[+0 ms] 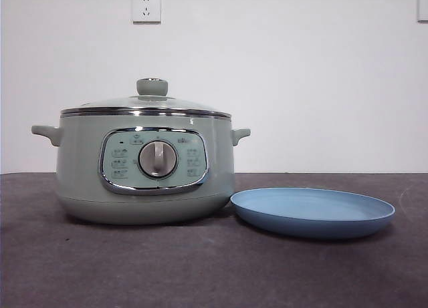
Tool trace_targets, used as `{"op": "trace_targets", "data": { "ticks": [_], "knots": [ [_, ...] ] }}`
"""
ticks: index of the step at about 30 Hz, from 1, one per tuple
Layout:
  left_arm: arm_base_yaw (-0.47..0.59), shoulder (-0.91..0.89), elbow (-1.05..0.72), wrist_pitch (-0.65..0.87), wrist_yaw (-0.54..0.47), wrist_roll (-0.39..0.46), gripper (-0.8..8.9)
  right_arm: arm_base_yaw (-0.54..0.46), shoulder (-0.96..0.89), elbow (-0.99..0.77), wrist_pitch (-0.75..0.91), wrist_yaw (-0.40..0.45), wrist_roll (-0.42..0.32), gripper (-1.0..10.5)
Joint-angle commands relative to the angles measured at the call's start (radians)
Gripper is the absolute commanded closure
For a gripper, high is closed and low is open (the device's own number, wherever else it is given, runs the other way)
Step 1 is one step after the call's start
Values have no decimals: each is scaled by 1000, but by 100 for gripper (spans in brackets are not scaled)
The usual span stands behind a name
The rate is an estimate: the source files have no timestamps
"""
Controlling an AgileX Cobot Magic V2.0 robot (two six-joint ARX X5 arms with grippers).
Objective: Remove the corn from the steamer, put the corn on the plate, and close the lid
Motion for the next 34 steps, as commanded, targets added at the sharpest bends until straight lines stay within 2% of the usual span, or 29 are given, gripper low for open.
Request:
{"op": "trace_targets", "data": {
  "ticks": [1, 11, 16, 18, 23, 29, 31, 34],
  "knots": [
    [3, 50, 62, -29, 48, -5, 820, 2, 102, 96, -27, -79, -10, 958],
    [3, 314, 324, -160, 292, 45, 820, 3, 502, 492, -301, -462, -178, 958],
    [3, 420, 437, -219, 404, 75, 820, 6, 642, 652, -433, -586, -265, 958],
    [3, 454, 475, -246, 443, 85, 820, 14, 683, 701, -484, -624, -291, 958],
    [2, 506, 540, -301, 483, 85, 821, 22, 732, 758, -576, -633, -349, 957],
    [3, 516, 555, -303, 481, 84, 806, 23, 735, 758, -588, -621, -350, 936],
    [3, 516, 555, -303, 482, 82, 716, 22, 735, 758, -588, -620, -350, 857],
    [3, 516, 555, -303, 481, 81, 383, 22, 735, 758, -588, -620, -349, 578]
  ]
}}
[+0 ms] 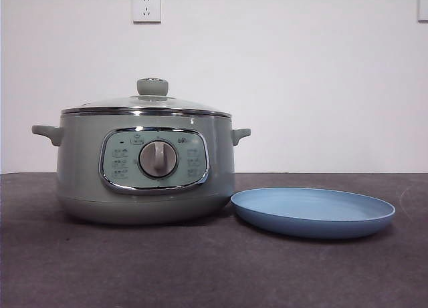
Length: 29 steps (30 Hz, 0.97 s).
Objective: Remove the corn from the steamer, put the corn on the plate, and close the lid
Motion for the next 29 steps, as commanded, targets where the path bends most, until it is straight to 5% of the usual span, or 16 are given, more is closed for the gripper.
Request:
{"op": "trace_targets", "data": {
  "ticks": [1, 3, 14, 23, 29],
  "knots": [
    [3, -1, 3, 3, 5, 11, 297, 2, 0, 3, 5, 3, -10, 475],
    [3, -1, 3, 5, 4, 11, 279, 2, 0, 3, 4, 5, -10, 376],
    [2, 57, 3, 47, 4, 14, 279, 2, 0, 3, 5, 4, -10, 379],
    [-71, 243, 3, 279, -8, 10, 279, 2, 2, 3, 5, 6, -10, 379],
    [-177, 424, 56, 360, -162, 37, 279, 2, 2, 3, 5, 7, -10, 379]
  ]
}}
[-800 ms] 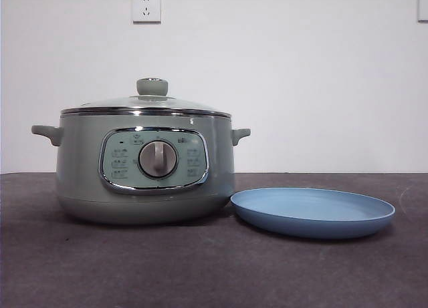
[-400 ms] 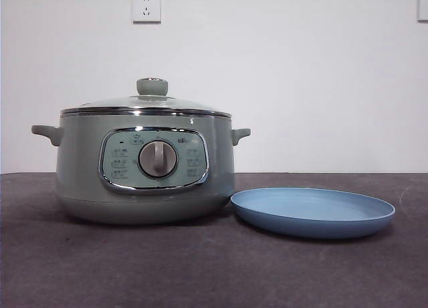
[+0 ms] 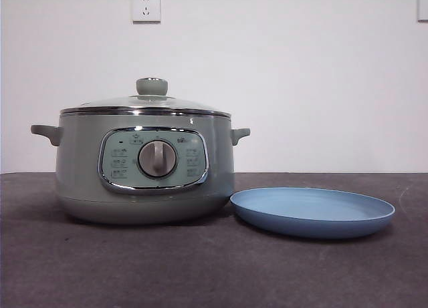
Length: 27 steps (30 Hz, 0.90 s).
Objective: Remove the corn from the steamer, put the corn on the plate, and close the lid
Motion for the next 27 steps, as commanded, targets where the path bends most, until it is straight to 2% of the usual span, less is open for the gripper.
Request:
{"op": "trace_targets", "data": {
  "ticks": [1, 5, 9, 11, 14, 27],
  "knots": [
    [-51, 85, 46, 42, -85, 46, 279, 2, 2, 3, 5, -1, -8, 379],
    [-107, 214, 129, 50, -208, 122, 279, 2, 2, 3, 5, 0, -7, 379],
    [-155, 329, 201, 52, -272, 165, 280, 2, 2, 3, 5, 1, -7, 379],
    [-175, 381, 232, 53, -309, 188, 280, 2, 2, 3, 4, 28, -7, 379],
    [-198, 444, 253, 88, -337, 200, 280, 2, 2, 3, 1, 71, -7, 379],
    [-227, 584, 253, 123, -394, 199, 281, 2, 2, 3, -6, 72, -7, 379]
  ]
}}
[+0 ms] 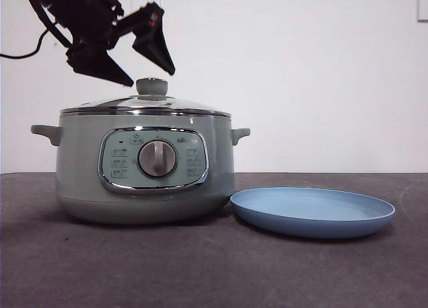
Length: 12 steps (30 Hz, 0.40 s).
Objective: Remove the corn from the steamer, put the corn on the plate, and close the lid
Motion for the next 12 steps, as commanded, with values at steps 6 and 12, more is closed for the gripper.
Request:
{"op": "trace_targets", "data": {
  "ticks": [6, 12],
  "knots": [
    [-25, 45, 0, 7, -35, 12, 281, 2, 1, 3, 3, 2, -7, 379],
    [-40, 51, 0, -16, -83, 5, 457, 2, 1, 3, 3, 3, -7, 379]
  ]
}}
